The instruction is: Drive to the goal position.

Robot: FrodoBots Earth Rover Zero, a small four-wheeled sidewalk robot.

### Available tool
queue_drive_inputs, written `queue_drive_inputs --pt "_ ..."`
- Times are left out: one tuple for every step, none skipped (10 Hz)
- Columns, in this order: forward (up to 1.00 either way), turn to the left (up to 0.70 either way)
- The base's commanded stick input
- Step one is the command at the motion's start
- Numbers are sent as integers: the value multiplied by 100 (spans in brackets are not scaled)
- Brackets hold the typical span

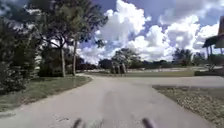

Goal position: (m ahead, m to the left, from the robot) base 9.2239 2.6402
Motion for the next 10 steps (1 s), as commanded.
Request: queue_drive_inputs --pt "70 0" --pt "70 0" --pt "70 0" --pt "70 3" --pt "70 15" --pt "70 35" --pt "70 35" --pt "70 30" --pt "70 15" --pt "70 0"
